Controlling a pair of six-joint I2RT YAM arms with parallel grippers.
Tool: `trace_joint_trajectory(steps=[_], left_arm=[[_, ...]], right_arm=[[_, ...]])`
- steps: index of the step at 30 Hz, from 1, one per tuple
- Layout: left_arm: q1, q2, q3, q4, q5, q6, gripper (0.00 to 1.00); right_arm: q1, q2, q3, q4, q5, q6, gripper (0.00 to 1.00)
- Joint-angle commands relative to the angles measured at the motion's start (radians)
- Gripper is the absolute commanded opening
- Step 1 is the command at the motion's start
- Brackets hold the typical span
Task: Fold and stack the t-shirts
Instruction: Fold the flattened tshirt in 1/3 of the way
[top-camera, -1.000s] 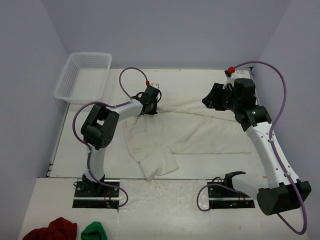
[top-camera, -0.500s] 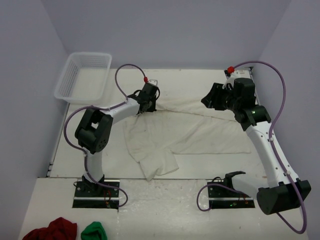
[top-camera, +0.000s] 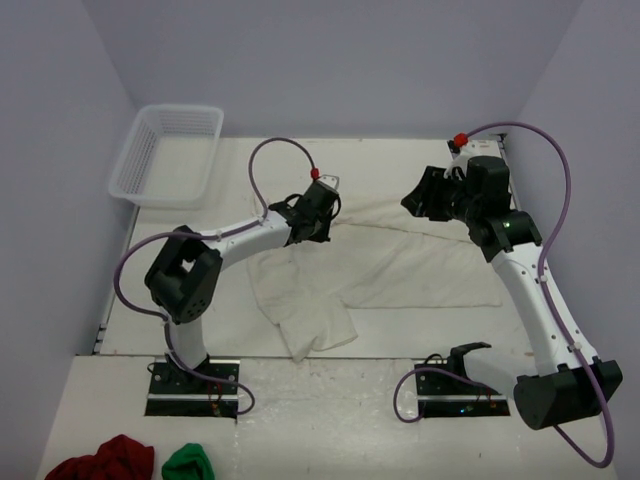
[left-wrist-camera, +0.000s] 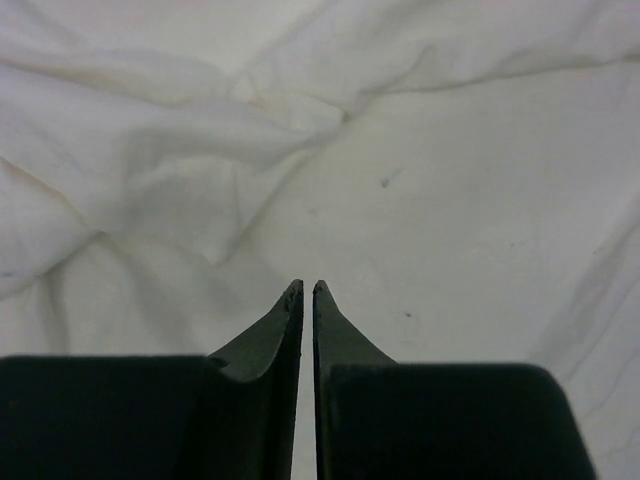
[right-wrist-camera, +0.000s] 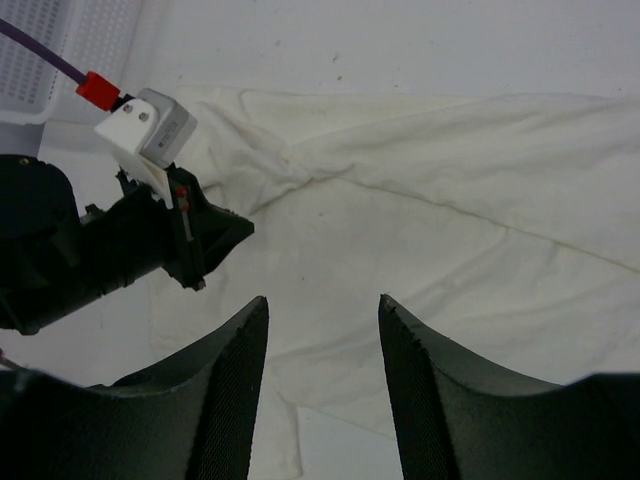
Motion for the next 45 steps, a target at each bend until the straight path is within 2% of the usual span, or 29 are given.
trace_joint_trajectory(steps=[1,5,7,8,9,10,12,16,20,24,30,45], left_arm=[[-0.048,-0.062,-0.026,-0.038,-0.019,-0.055,0.07],[-0.091,-0.07,-0.052,-0.045,-0.022,-0.089,0.04],[-0.12,-0.082,-0.066,-0.056,-0.068,-0.115,0.04],[-0.127,-0.093,-0.077,-0.049,-0.096,-0.123,0.05],[-0.13,-0.104,-0.089,-0.039,-0.152,-0.127,0.14],[-0.128,-0.104,-0.086,-0.045,-0.179,-0.123,0.16],[-0.119,-0.051,-0.046,-0.084,-0.258,-0.1,0.18],[-0.09,0.034,0.058,-0.139,-0.315,-0.06,0.24],[-0.044,0.092,0.107,-0.14,-0.306,-0.02,0.3],[-0.015,0.167,0.162,-0.165,-0.305,0.0,0.3],[0.016,0.203,0.166,-0.148,-0.28,0.014,0.3],[0.021,0.131,0.11,-0.11,-0.196,0.02,0.3]], right_arm=[[0.003,-0.018,0.023,0.008,-0.004,0.001,0.5],[0.003,-0.026,0.019,0.012,-0.012,0.002,0.5],[0.003,-0.028,0.017,0.011,-0.018,-0.001,0.5],[0.003,-0.031,0.016,0.009,-0.018,-0.001,0.5],[0.002,-0.031,0.014,0.009,-0.02,-0.002,0.5],[0.002,-0.031,0.014,0.009,-0.021,-0.002,0.5],[0.002,-0.034,0.014,0.012,-0.026,-0.001,0.5],[0.003,-0.037,0.016,0.011,-0.035,-0.001,0.5],[0.002,-0.048,0.008,0.009,-0.018,-0.007,0.5],[0.003,-0.054,0.003,0.014,-0.012,-0.007,0.5],[0.003,-0.044,0.0,0.021,-0.01,-0.007,0.5],[0.003,-0.025,-0.006,0.034,-0.02,0.002,0.5]])
